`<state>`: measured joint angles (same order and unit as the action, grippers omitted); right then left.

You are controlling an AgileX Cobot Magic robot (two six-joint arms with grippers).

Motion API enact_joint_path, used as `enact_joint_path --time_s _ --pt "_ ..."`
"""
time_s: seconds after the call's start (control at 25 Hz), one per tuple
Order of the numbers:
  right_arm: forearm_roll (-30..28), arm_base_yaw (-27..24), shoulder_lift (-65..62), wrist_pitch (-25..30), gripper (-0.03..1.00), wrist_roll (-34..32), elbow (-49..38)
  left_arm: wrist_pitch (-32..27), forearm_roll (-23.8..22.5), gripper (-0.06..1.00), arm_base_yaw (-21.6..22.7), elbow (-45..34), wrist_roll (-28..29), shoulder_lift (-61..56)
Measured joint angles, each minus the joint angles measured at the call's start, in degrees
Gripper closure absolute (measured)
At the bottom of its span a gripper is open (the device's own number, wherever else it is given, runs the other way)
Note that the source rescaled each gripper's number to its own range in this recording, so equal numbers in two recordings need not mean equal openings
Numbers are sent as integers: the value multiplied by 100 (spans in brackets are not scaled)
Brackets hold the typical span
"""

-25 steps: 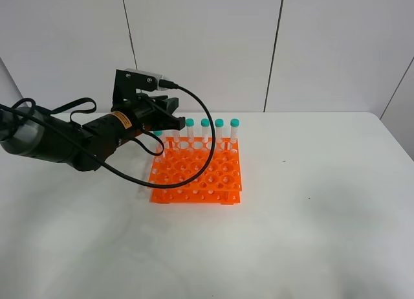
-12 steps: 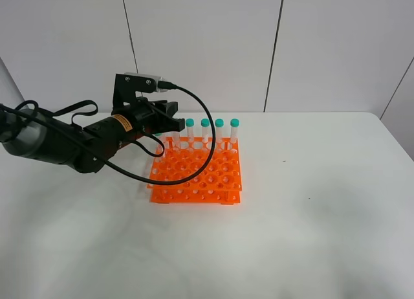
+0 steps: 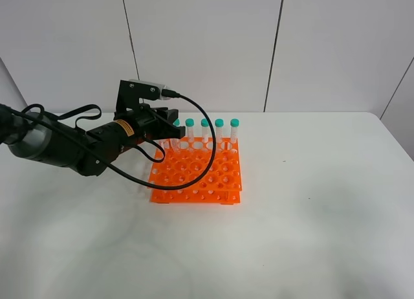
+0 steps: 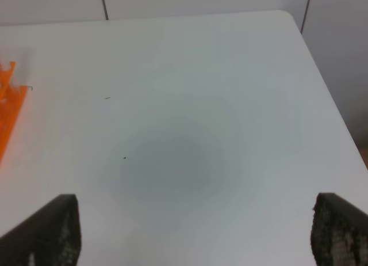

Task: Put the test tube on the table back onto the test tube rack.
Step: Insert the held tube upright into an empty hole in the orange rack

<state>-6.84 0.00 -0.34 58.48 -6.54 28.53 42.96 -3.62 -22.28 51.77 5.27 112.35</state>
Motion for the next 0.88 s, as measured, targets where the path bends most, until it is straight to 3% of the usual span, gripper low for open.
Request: enact_joint_path --time_s 0.88 --pt "0 0 0 0 13 -6 0 137 0 94 0 0 -217 172"
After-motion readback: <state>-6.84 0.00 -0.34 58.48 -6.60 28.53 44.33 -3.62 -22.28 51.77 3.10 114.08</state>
